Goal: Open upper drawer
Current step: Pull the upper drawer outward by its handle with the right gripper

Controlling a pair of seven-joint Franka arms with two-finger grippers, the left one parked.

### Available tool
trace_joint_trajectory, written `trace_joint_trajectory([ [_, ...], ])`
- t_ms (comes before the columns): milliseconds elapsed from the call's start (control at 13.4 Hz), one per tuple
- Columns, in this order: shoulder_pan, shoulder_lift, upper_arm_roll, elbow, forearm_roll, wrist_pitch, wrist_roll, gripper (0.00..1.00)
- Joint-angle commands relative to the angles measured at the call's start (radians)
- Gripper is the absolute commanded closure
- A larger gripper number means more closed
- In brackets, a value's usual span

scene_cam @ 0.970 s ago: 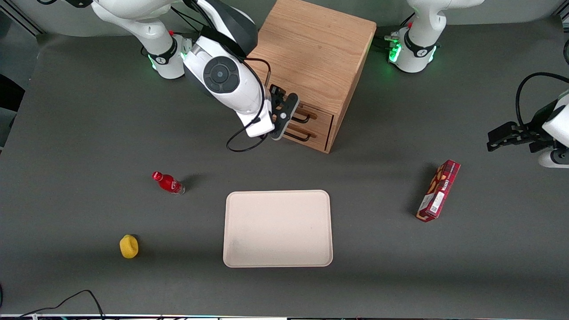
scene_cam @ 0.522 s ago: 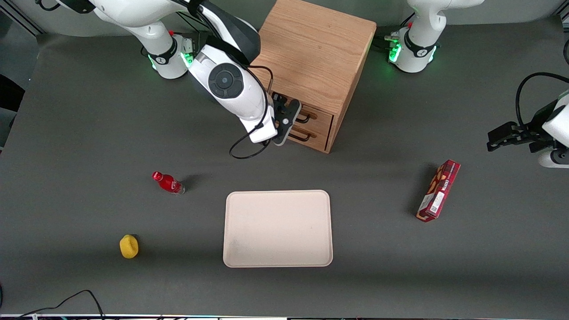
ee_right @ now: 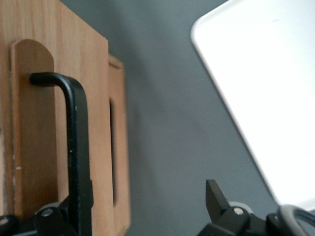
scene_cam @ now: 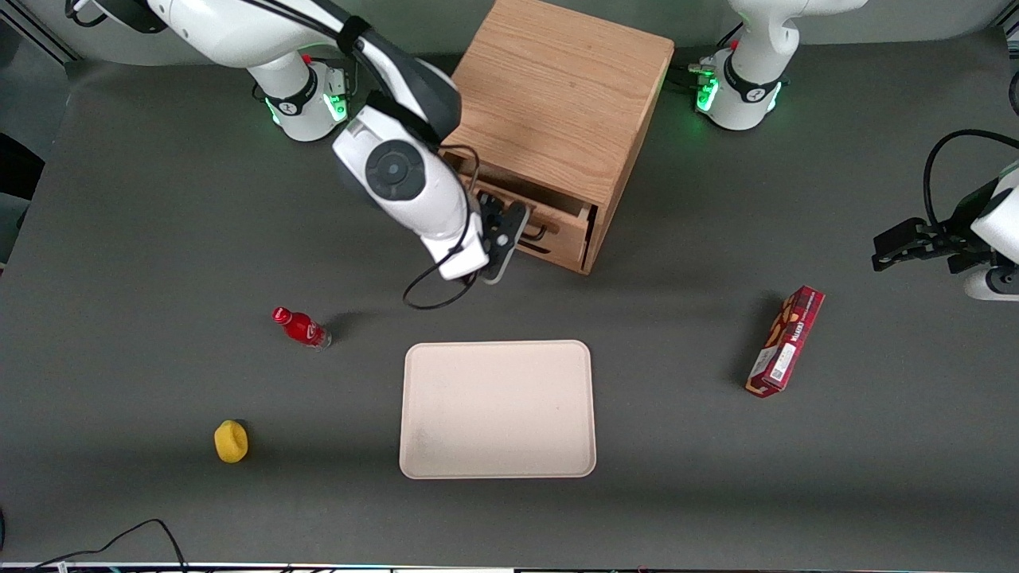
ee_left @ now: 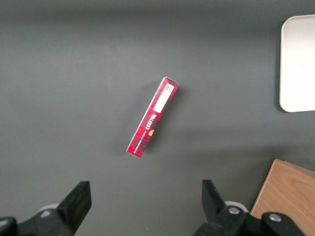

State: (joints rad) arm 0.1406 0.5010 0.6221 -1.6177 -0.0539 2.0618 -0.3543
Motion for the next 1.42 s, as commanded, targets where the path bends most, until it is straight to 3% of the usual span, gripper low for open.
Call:
trace_joint_trajectory([
  [0, 0.010, 0.016, -0.053, 0.039, -0.026, -0.003, -0.043, 0.00],
  [522, 0.008, 0.021, -0.168, 0.117, -0.015, 0.020, -0.094, 0.00],
  [821, 0.005, 0.021, -0.235, 0.124, 0.032, 0.086, -0.143, 0.00],
  [1194, -0.004, 0.022, -0.266, 0.145, 0.052, 0.090, -0.169, 0.00],
  [1343, -0.009, 0.022, -0.275, 0.170, 0.135, 0.090, -0.169, 0.00],
])
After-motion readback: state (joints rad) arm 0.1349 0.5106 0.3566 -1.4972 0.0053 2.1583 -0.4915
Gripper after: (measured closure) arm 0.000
